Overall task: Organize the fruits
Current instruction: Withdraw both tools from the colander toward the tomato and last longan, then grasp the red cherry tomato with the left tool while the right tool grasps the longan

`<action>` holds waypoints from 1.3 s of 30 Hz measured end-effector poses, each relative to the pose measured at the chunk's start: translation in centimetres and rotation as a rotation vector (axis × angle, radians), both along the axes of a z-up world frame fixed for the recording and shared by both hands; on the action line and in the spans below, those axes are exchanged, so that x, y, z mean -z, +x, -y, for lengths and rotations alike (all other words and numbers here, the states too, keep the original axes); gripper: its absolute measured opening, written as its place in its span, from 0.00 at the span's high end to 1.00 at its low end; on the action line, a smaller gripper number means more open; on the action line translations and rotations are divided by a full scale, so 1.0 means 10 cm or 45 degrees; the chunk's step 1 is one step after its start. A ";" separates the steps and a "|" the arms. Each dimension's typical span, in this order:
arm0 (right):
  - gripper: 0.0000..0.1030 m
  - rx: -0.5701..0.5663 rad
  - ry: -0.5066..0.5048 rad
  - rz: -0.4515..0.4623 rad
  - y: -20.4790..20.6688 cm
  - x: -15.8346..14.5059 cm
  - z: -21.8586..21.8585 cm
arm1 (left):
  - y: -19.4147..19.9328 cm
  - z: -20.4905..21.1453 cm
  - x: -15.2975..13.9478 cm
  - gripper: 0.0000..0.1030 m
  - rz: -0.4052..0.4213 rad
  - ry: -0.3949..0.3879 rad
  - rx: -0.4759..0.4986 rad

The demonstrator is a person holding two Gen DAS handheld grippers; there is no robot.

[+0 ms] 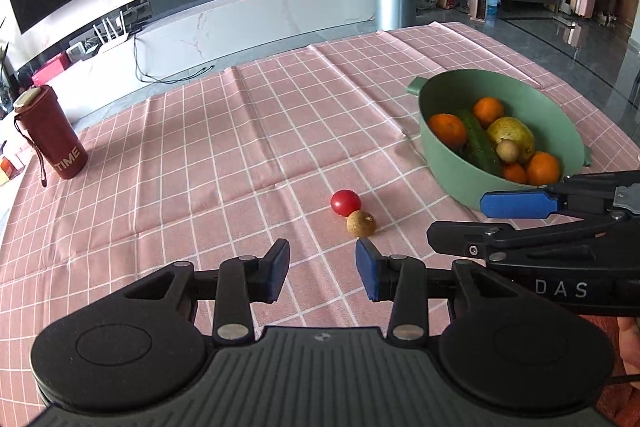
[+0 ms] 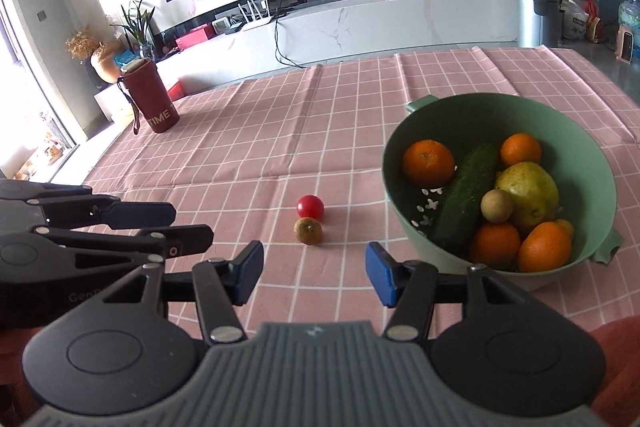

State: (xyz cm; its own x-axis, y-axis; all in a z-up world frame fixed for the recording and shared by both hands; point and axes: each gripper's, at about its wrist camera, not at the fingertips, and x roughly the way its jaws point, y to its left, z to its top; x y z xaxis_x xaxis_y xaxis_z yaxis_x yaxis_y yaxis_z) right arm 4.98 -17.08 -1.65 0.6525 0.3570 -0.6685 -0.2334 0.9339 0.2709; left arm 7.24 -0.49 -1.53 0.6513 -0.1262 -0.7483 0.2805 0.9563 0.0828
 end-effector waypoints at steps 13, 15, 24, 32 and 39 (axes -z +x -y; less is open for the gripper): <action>0.60 -0.056 -0.123 -0.016 0.42 0.30 -0.42 | 0.42 -0.31 0.38 0.55 -0.092 -0.047 -0.201; 0.60 -0.054 -0.135 -0.032 0.46 0.34 -0.47 | 0.45 -0.38 0.43 0.55 -0.109 -0.078 -0.222; 0.64 -0.036 -0.143 -0.064 0.63 0.51 -0.56 | 0.55 -0.52 0.58 0.55 -0.160 -0.130 -0.276; 0.67 -0.037 -0.163 -0.042 0.67 0.56 -0.61 | 0.57 -0.61 0.62 0.55 -0.175 -0.181 -0.299; 0.78 -0.004 -0.173 -0.073 0.73 0.62 -0.60 | 0.57 -0.59 0.63 0.55 -0.171 -0.197 -0.282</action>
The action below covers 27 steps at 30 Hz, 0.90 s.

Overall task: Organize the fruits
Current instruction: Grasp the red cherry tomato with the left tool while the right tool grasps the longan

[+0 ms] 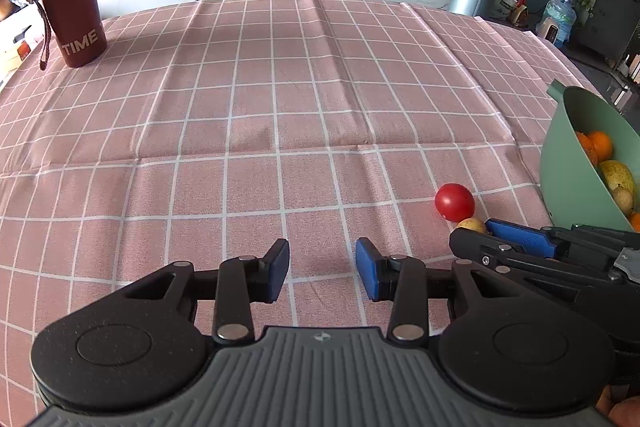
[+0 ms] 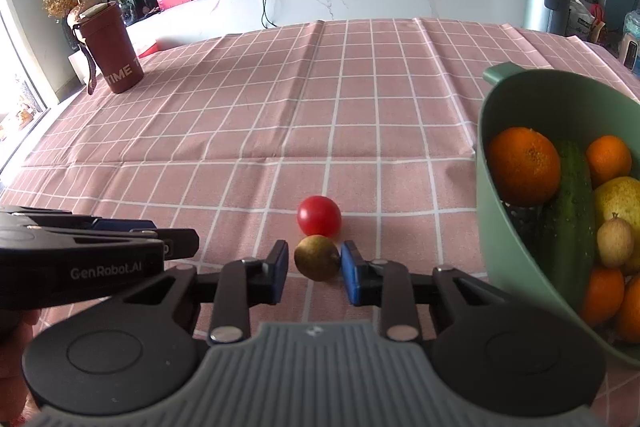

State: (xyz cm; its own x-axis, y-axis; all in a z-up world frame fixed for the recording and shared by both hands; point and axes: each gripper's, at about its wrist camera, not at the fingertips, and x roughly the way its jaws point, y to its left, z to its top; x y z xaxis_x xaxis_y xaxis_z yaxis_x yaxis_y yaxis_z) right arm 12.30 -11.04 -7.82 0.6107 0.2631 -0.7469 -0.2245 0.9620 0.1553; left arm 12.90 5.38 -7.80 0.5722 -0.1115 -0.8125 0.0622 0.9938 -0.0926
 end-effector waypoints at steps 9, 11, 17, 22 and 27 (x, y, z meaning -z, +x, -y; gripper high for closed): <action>0.79 0.032 -0.069 0.023 -0.06 -0.09 0.02 | 0.02 0.12 -0.12 0.59 0.068 -0.166 0.127; 0.79 0.064 -0.083 0.007 -0.07 -0.09 0.06 | 0.06 0.20 -0.12 0.59 0.053 -0.189 0.169; 0.80 0.147 -0.064 -0.043 -0.05 -0.05 0.17 | 0.27 0.40 -0.02 0.59 -0.001 -0.241 0.220; 0.80 0.155 -0.057 -0.063 -0.02 0.00 0.18 | 0.34 0.52 0.05 0.59 -0.004 -0.221 0.223; 0.79 0.157 -0.013 -0.092 0.01 0.04 0.23 | 0.38 0.60 0.11 0.64 -0.022 -0.201 0.248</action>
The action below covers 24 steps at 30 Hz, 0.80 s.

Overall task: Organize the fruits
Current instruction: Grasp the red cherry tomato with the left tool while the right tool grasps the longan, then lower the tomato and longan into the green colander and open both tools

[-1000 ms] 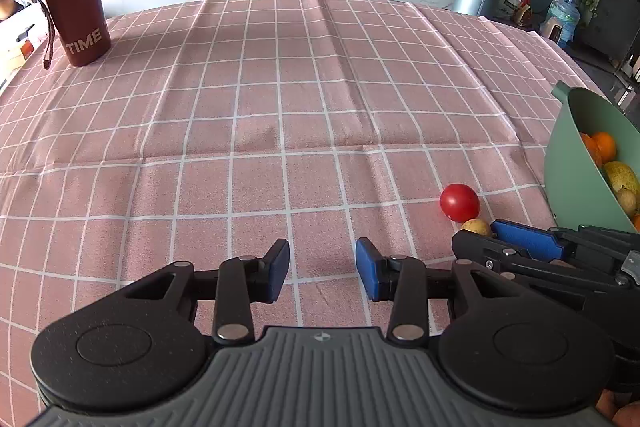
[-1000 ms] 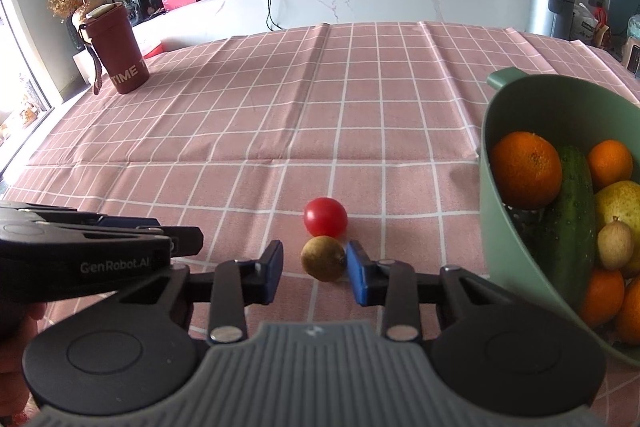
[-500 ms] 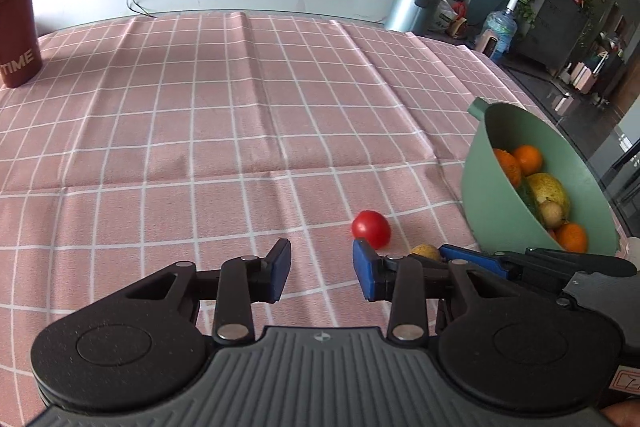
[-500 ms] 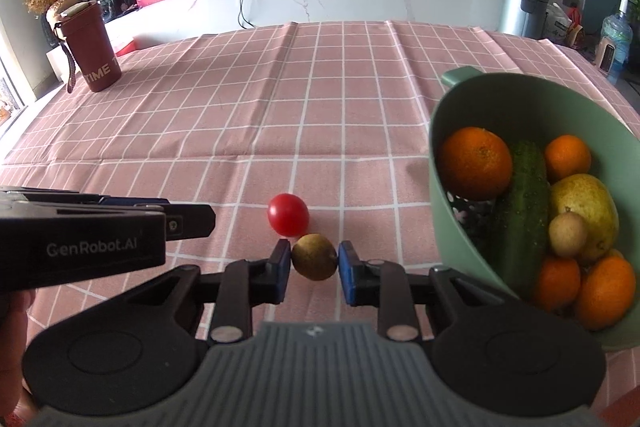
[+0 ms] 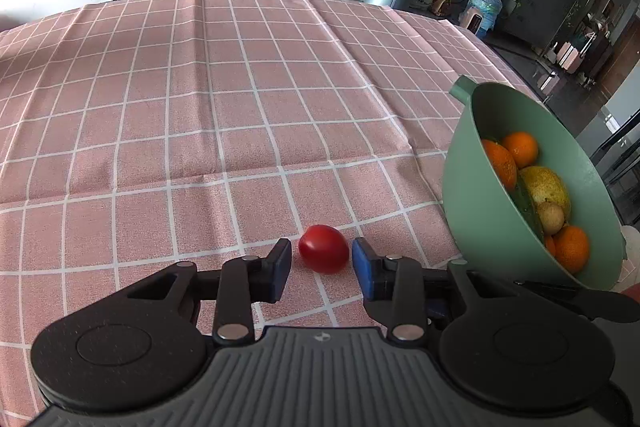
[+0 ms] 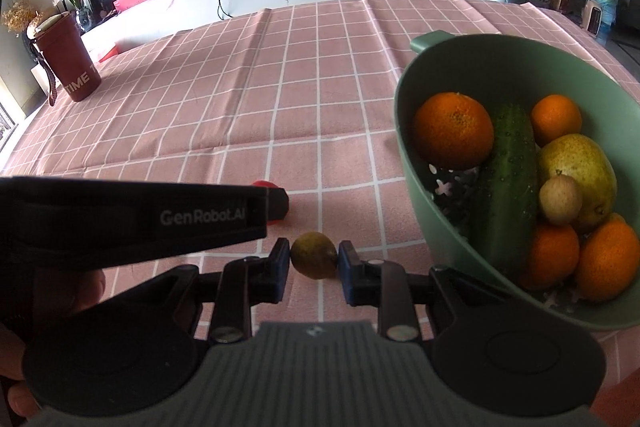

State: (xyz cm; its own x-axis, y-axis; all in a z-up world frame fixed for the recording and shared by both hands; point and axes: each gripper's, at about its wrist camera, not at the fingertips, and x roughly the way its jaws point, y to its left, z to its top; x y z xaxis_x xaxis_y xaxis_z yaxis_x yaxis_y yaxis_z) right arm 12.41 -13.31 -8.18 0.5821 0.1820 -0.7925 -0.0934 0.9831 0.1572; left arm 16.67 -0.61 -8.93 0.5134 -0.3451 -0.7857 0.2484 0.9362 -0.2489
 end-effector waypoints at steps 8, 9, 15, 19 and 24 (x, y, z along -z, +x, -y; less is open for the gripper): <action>0.79 -0.003 0.022 -0.012 0.02 0.02 0.03 | -0.05 -0.03 -0.01 0.72 0.005 -0.019 -0.014; 0.79 -0.002 0.023 -0.012 0.02 0.02 0.03 | -0.07 -0.04 -0.03 0.72 0.015 -0.016 -0.021; 0.79 -0.049 0.042 0.005 -0.03 -0.03 0.01 | -0.29 -0.16 -0.20 0.72 0.051 -0.010 -0.077; 0.79 -0.106 0.111 -0.007 -0.12 -0.14 0.04 | -0.39 -0.21 -0.37 0.72 0.054 -0.034 -0.113; 0.78 -0.165 0.175 0.012 -0.37 -0.34 0.18 | -0.56 -0.04 -0.64 0.72 0.087 -0.046 -0.111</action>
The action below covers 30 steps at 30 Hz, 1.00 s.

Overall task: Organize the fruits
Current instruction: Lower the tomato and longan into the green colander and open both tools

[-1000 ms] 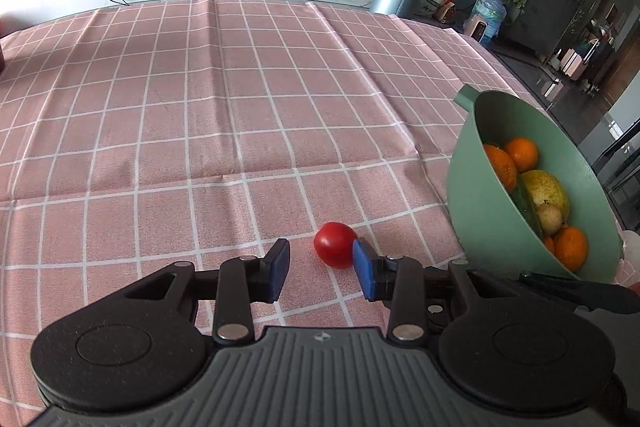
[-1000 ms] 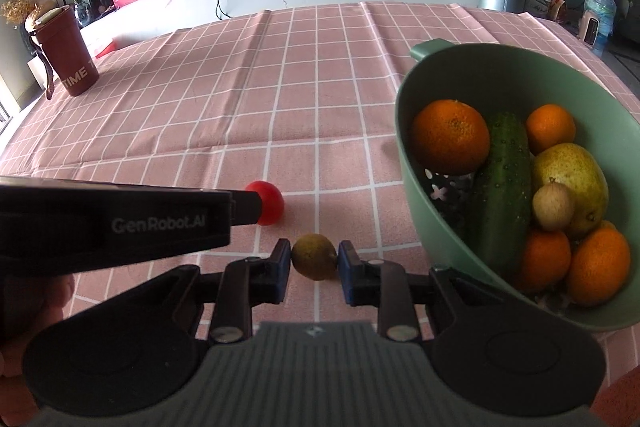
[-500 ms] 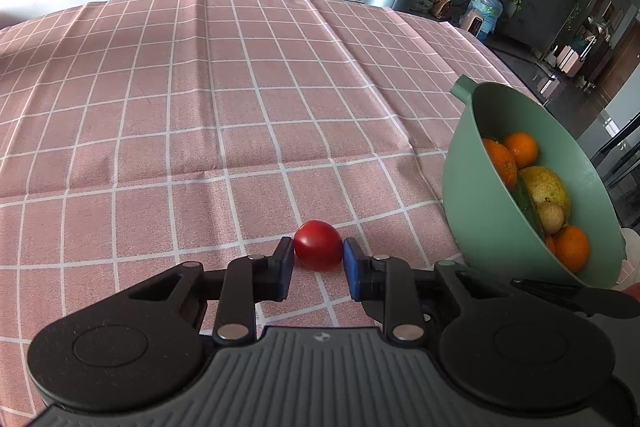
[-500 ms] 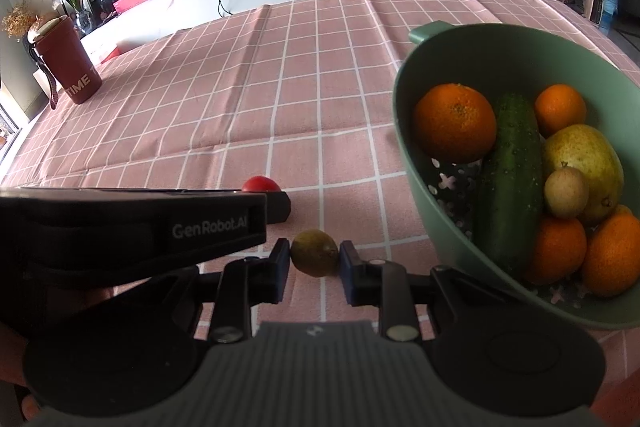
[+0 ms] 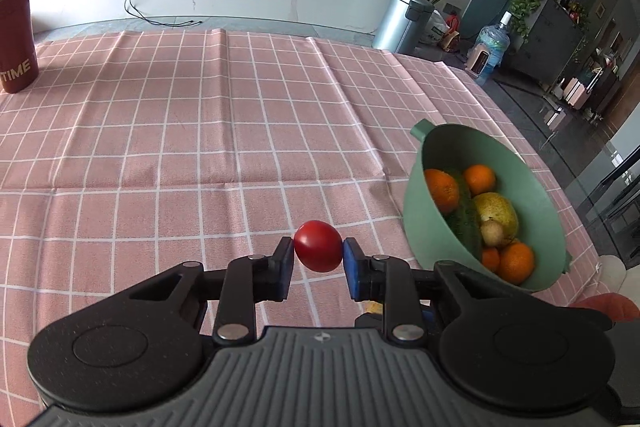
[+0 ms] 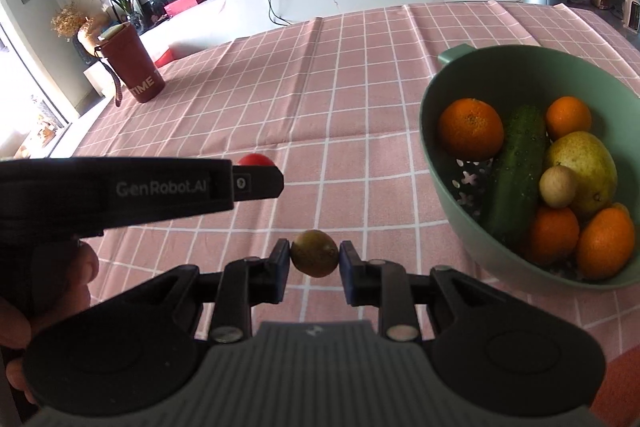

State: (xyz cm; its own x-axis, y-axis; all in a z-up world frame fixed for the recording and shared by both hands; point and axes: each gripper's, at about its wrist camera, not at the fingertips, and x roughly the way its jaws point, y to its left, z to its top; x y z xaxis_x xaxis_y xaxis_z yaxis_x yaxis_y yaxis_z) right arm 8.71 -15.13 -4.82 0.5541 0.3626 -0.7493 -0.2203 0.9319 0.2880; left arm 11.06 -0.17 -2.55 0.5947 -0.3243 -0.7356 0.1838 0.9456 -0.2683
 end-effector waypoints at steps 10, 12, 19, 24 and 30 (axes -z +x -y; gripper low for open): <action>0.78 -0.051 0.046 0.059 -0.40 -0.47 0.65 | -0.24 0.68 -0.36 0.72 0.045 0.005 0.170; 0.78 -0.066 0.009 0.079 -0.43 -0.56 0.82 | -0.23 0.83 -0.39 0.72 0.027 0.003 0.206; 0.78 -0.090 -0.096 0.100 -0.31 -0.81 1.48 | -0.05 1.26 -0.40 0.72 -0.068 -0.019 0.330; 0.78 -0.184 -0.140 0.059 -0.07 -0.85 1.74 | 0.15 1.48 -0.30 0.72 -0.170 0.031 0.418; 0.78 -0.338 -0.168 -0.043 0.24 -0.75 1.80 | 0.33 1.63 -0.09 0.72 -0.313 0.105 0.517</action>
State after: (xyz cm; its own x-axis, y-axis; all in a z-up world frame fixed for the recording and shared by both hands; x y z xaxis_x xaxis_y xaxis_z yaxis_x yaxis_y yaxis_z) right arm 11.07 -33.16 2.64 0.4270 0.3899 -0.8159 -0.4536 0.8729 0.1798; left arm 14.39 -16.43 -1.61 0.2372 -0.4289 -0.8716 0.4833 0.8304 -0.2771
